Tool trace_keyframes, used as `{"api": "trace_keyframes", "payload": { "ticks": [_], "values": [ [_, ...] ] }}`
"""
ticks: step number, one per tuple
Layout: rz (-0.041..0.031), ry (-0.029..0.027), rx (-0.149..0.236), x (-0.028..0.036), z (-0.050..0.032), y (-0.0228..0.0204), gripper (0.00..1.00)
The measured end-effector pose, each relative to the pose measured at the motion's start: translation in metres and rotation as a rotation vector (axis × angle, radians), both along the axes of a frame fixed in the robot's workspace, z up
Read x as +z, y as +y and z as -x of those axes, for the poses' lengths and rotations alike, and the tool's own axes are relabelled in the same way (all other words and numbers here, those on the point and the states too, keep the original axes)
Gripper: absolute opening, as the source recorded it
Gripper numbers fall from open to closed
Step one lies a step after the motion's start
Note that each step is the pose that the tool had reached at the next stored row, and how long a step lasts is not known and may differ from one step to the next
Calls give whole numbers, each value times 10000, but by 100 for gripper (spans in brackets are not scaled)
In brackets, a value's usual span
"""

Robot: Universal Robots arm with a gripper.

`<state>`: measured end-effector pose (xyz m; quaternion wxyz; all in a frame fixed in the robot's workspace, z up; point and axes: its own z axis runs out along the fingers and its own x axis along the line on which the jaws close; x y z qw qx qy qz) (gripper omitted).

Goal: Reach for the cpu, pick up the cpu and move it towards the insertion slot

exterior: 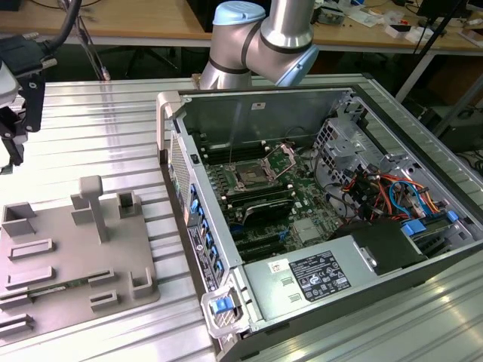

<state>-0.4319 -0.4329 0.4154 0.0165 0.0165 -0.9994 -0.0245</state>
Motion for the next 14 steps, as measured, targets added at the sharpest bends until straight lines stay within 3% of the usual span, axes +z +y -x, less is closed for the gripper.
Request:
{"api": "trace_keyframes", "payload": {
  "ticks": [9, 14],
  "values": [
    [1, 2, 2, 4, -15, -1, 55],
    [0, 0, 0, 3, -120, 0, 55]
  ]
}}
